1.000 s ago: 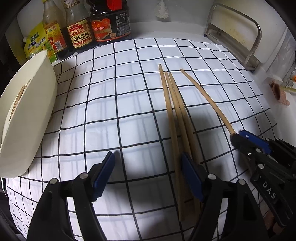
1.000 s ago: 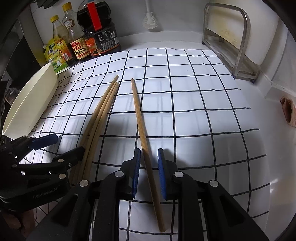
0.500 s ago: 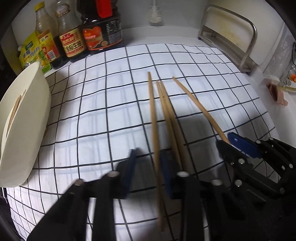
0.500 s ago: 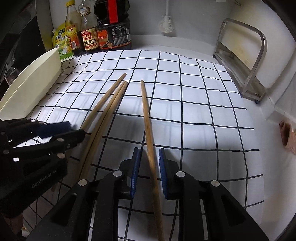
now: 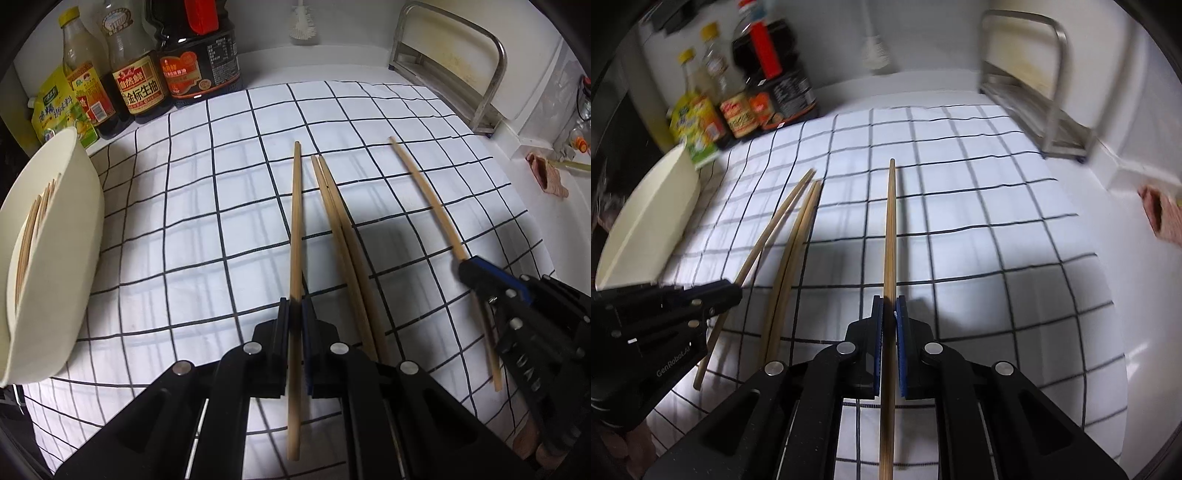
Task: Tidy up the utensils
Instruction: 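Close the left tool on a chopstick while the right tool grasps another, then lift the left tool's chopstick toward the basin while the right tool lifts its own, then lower the left tool's chopstick into the basin and open while the right tool releases its own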
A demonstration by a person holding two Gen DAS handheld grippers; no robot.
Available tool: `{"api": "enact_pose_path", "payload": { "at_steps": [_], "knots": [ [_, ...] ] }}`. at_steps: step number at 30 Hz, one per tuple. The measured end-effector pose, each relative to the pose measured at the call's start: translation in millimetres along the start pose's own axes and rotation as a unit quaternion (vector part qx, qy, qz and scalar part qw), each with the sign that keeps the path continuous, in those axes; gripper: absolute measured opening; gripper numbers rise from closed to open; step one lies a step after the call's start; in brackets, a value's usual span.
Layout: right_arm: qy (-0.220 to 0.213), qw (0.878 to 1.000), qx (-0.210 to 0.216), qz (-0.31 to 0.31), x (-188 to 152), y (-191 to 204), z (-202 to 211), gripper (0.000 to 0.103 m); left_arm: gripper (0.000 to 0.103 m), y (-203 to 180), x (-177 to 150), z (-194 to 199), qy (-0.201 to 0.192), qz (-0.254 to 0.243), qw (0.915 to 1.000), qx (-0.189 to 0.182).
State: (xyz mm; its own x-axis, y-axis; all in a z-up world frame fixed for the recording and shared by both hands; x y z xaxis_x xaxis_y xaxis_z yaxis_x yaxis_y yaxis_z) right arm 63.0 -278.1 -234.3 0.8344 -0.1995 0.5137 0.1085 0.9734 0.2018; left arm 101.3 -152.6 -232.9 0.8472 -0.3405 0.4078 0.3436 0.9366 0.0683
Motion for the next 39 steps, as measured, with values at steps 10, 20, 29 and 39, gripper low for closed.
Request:
{"api": "enact_pose_path", "payload": {
  "at_steps": [10, 20, 29, 39],
  "knots": [
    [-0.029, 0.999, -0.012, -0.044, 2.4, 1.3, 35.4, 0.007, 0.007, 9.9, 9.4, 27.7, -0.015, -0.022, 0.9996, -0.011],
    [-0.046, 0.998, -0.01, -0.045, 7.5, 35.3, 63.5, 0.007, 0.007, 32.7, 12.0, 65.8, -0.048, -0.024, 0.9983, -0.023],
    [-0.057, 0.998, 0.028, -0.016, 36.4, 92.5, 72.5, 0.007, 0.007, 86.1, 17.9, 102.3, -0.078, 0.016, 0.9966, -0.024],
    [-0.047, 0.991, 0.104, 0.064, 78.5, 213.8, 46.5, 0.007, 0.007, 187.3, 22.9, 120.4, -0.105, 0.089, 0.9903, 0.014]
  ]
}}
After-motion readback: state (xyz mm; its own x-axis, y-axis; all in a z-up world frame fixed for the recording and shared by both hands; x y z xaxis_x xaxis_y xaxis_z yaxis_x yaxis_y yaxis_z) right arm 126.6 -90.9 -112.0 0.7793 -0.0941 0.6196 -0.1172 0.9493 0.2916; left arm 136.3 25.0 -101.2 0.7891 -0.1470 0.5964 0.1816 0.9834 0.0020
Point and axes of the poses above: each gripper's, at about its wrist camera, not at the fingertips, and z roughly against the way its jaws point, y to its left, x to its top, the point moved 10 cm from there along -z, roughly the way its jaws point, and after that the axes turned 4 degrees about x, right-handed, at the moved point
